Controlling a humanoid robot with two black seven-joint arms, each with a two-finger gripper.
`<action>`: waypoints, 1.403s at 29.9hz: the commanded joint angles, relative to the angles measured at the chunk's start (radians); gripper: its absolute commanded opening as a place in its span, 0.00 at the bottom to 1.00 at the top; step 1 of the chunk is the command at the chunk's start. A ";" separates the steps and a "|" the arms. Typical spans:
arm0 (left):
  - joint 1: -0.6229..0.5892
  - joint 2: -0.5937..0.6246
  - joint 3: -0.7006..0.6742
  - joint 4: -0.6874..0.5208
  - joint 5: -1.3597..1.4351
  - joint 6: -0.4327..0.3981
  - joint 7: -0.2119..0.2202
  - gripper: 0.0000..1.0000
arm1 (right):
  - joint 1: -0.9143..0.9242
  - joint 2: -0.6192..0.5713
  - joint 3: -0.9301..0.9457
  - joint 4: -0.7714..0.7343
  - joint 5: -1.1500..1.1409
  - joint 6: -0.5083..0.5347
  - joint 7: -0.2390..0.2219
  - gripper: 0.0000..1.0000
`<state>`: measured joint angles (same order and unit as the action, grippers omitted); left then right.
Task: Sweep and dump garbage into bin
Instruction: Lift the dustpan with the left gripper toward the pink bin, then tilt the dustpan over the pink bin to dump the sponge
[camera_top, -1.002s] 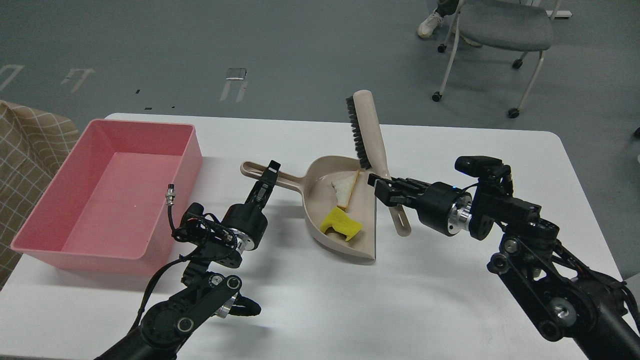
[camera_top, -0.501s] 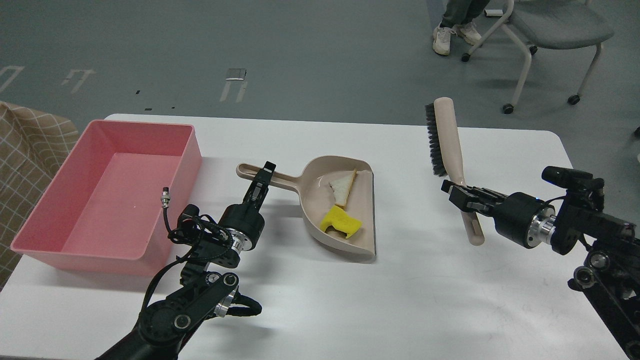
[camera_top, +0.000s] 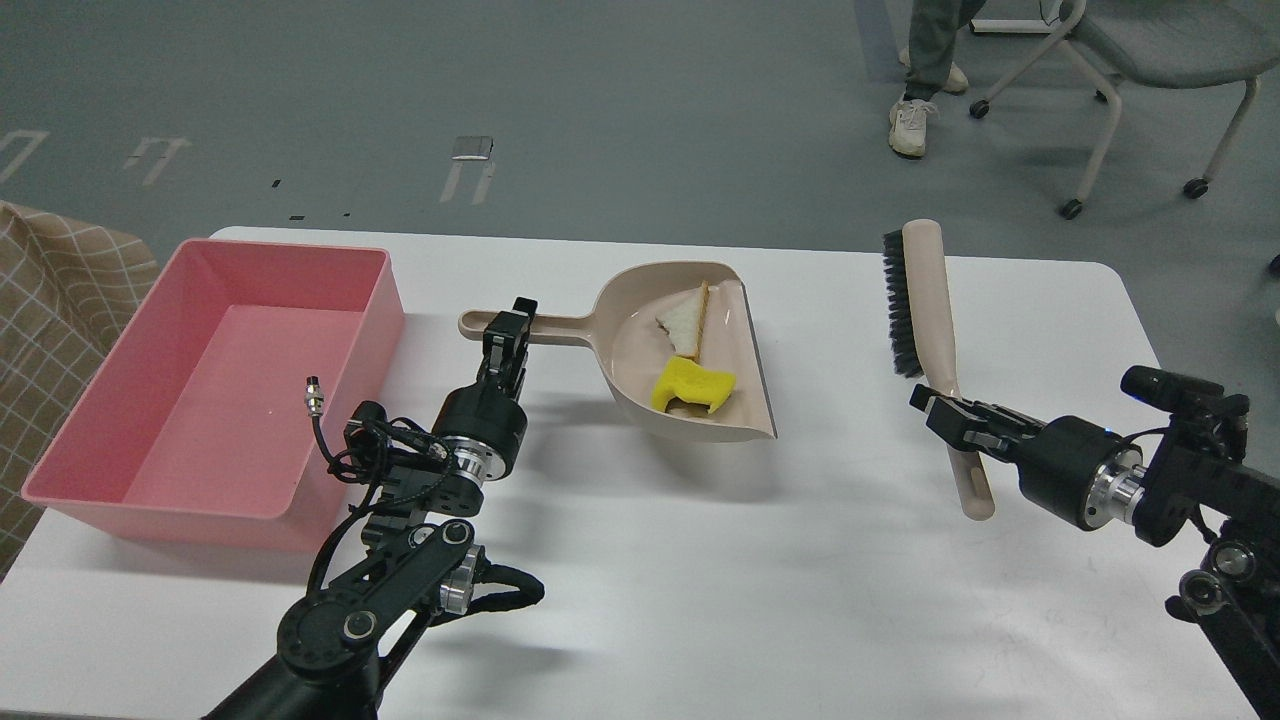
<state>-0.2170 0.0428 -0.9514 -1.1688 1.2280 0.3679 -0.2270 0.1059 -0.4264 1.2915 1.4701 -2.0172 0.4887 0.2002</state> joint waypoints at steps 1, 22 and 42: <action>-0.002 0.051 -0.003 -0.041 -0.031 -0.001 -0.002 0.00 | -0.005 0.000 0.000 0.004 0.000 0.000 -0.001 0.21; 0.014 0.379 -0.076 -0.238 -0.216 -0.027 0.003 0.00 | -0.008 0.001 0.006 0.006 0.000 0.000 0.001 0.21; 0.119 0.607 -0.216 -0.273 -0.283 -0.152 0.000 0.00 | -0.009 0.011 0.003 0.012 0.002 0.000 0.002 0.22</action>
<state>-0.1275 0.6239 -1.1365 -1.4435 0.9456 0.2286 -0.2286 0.0964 -0.4157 1.2941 1.4820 -2.0164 0.4887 0.2011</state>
